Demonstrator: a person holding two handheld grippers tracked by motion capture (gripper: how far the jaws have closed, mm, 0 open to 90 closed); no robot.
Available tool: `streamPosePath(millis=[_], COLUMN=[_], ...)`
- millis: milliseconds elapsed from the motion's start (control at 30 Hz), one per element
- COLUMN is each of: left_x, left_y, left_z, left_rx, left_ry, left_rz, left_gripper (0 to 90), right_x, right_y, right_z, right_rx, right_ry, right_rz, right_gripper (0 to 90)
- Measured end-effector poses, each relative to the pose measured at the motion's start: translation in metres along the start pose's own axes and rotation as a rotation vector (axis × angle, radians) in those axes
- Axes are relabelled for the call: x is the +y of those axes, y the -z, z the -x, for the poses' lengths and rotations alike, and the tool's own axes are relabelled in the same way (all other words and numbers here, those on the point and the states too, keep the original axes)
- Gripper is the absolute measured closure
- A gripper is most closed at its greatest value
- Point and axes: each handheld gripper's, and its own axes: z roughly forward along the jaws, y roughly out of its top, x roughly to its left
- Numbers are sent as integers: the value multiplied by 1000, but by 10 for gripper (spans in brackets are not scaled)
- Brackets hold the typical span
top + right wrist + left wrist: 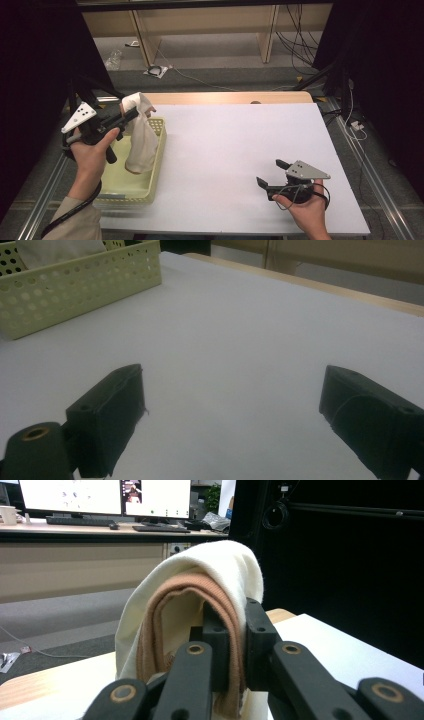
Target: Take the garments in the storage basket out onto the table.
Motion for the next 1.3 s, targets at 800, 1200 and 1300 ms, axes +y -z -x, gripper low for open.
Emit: streamPosePath(millis=[800, 1200, 1300], left_x=[10, 14, 15], left_y=[-3, -8, -10], left_z=[11, 19, 22], left_rx=[-28, -55, -63], left_ry=[-4, -6, -8], left_rz=[12, 20, 20], left_gripper=[826, 826, 826], right_x=[0, 0, 0], right_y=[-1, -1, -1], right_z=[0, 0, 0], right_rx=[0, 1, 3], right_ry=[-3, -3, -3], right_rz=[6, 5, 9], right_gripper=[120, 119, 119])
